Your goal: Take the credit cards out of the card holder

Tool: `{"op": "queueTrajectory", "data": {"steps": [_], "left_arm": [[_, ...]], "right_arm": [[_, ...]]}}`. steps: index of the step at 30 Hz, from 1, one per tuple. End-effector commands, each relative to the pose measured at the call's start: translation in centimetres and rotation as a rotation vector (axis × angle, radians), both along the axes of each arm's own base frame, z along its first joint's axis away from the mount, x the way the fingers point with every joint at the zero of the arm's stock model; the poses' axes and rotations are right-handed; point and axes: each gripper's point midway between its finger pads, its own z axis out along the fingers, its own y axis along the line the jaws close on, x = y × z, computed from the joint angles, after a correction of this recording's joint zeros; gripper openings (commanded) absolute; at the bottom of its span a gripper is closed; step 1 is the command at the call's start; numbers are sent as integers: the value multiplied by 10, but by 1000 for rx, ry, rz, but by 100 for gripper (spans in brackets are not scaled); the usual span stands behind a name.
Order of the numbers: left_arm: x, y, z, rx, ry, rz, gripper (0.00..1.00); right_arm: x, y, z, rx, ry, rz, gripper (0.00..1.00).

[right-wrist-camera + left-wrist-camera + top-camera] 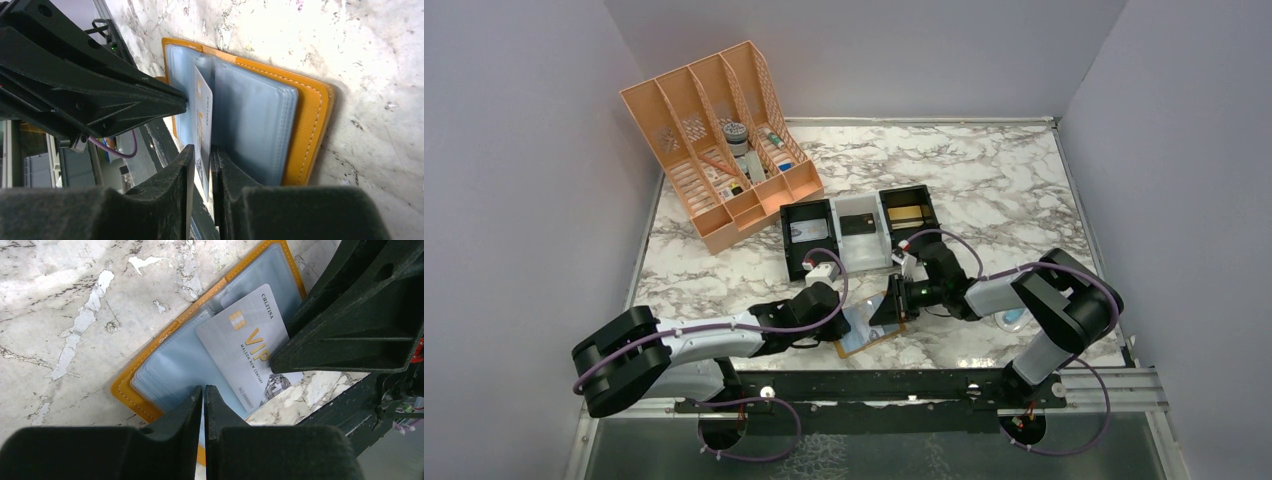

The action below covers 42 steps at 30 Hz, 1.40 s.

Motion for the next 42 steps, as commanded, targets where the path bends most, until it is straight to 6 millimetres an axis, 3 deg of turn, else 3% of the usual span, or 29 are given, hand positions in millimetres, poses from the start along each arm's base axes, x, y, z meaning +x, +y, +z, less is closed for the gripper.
{"op": "queueTrajectory", "data": {"steps": [1, 13, 18, 21, 27, 32, 38, 42], "left_arm": [[-15, 21, -27, 124, 49, -38, 11], [-15, 19, -29, 126, 52, -45, 10], [-15, 18, -28, 124, 51, -47, 10], [-15, 17, -26, 119, 46, -42, 10], [-11, 20, -19, 102, 22, -19, 11], [-5, 19, 4, 90, -21, -17, 23], [6, 31, 30, 118, -99, 20, 43], [14, 39, 41, 143, -136, 43, 56]], "right_arm": [[0, 5, 5, 39, -1, 18, 21], [7, 12, 1, 48, 7, 25, 24], [6, 9, 0, 29, 6, 15, 6], [11, 1, 1, -20, -42, -24, 4], [33, -17, 24, -101, -244, -121, 1], [44, -25, 52, -90, -376, -171, 1], [47, -23, 94, 18, -569, -162, 1], [50, -21, 110, 64, -656, -152, 1]]}}
